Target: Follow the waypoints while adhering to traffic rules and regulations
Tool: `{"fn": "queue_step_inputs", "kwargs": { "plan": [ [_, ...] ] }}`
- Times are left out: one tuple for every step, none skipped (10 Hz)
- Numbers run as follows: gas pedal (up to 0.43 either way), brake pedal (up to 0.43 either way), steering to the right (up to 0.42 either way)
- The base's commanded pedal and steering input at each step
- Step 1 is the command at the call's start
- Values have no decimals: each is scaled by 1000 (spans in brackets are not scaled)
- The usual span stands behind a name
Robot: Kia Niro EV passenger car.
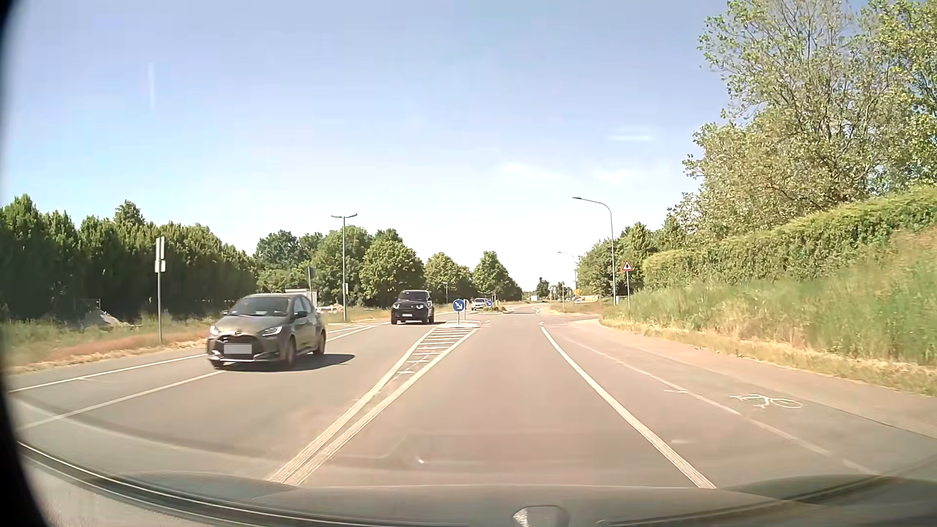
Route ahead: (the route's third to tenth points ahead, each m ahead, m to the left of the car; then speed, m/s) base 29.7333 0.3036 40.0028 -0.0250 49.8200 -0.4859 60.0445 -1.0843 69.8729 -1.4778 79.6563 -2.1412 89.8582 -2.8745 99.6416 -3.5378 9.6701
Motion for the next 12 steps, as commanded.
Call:
{"fn": "queue_step_inputs", "kwargs": {
  "plan": [
    [59, 30, 12],
    [59, 30, 11],
    [59, 30, 11],
    [59, 30, 11],
    [59, 30, 11],
    [59, 30, 11],
    [59, 30, 10],
    [59, 30, 10],
    [59, 30, 9],
    [59, 30, 5],
    [59, 30, 4],
    [59, 30, 3]
  ]
}}
